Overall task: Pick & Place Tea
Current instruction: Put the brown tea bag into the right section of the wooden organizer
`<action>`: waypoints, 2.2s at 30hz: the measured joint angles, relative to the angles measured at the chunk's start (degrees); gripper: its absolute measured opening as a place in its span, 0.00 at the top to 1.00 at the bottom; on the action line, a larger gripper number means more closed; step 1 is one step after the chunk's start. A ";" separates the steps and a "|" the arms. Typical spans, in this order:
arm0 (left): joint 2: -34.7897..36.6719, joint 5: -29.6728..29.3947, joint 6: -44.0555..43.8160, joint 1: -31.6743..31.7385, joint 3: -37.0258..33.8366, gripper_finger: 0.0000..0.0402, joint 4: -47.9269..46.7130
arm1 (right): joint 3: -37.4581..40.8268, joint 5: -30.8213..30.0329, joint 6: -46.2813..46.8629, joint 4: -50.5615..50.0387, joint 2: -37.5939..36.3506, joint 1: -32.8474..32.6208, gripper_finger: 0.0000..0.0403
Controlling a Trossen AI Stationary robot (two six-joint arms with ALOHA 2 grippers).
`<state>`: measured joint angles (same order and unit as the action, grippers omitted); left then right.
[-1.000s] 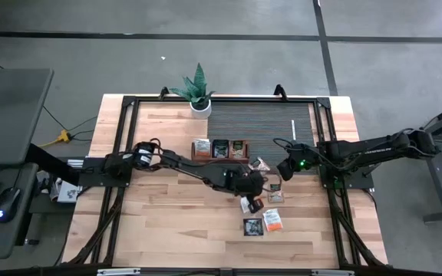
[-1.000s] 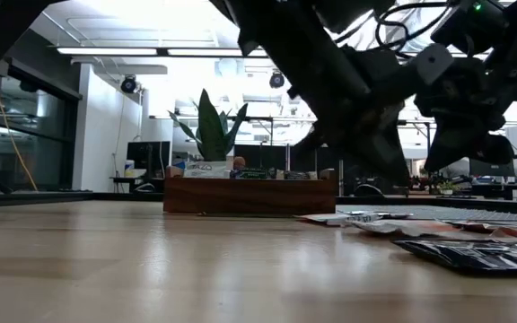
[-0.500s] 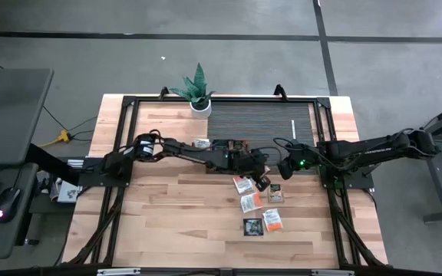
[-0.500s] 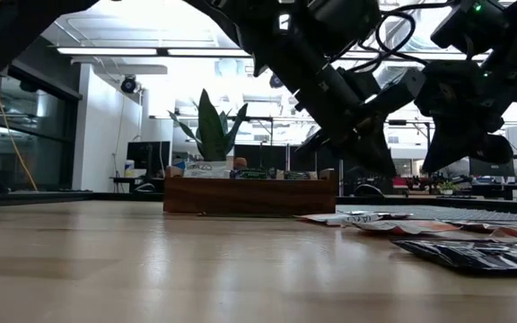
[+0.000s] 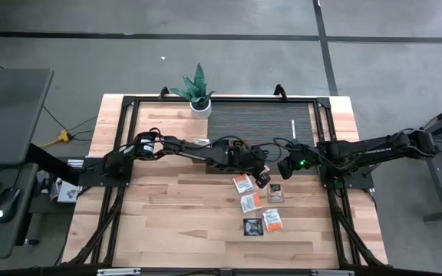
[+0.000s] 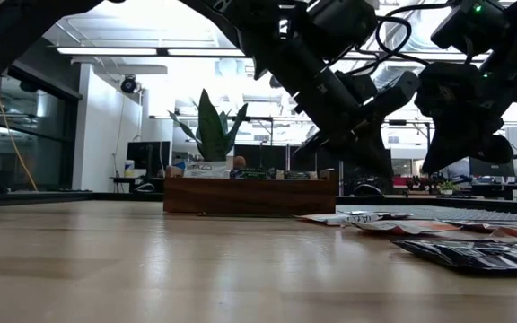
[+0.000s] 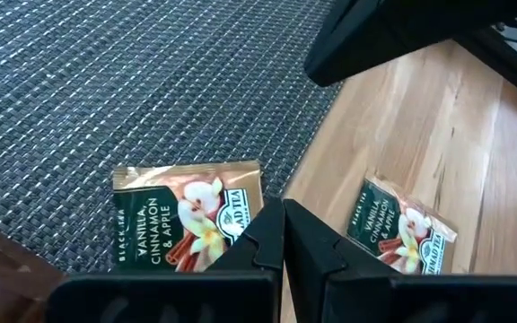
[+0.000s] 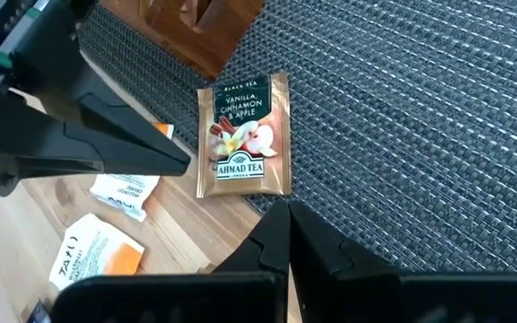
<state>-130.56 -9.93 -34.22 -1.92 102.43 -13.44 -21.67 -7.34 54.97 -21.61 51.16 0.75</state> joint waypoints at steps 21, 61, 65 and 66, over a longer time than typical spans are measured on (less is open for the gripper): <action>-3.28 2.09 -0.61 0.09 0.24 1.00 -1.72 | 0.00 0.01 0.47 -0.04 0.00 0.00 1.00; -7.01 -20.23 -21.70 -6.70 16.59 1.00 -17.85 | 0.00 -8.71 8.03 -2.96 -0.33 0.02 1.00; -8.58 -19.17 -25.58 -7.22 16.81 1.00 -17.24 | 0.00 -8.83 8.03 -2.92 -0.98 0.02 1.00; -8.73 -19.19 -25.99 -7.34 16.76 1.00 -17.47 | 0.00 -8.84 8.03 -3.14 -1.12 0.02 1.00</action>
<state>-139.29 -29.12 -60.21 -9.26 119.19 -30.91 -21.67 -16.18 63.00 -24.75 50.03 0.78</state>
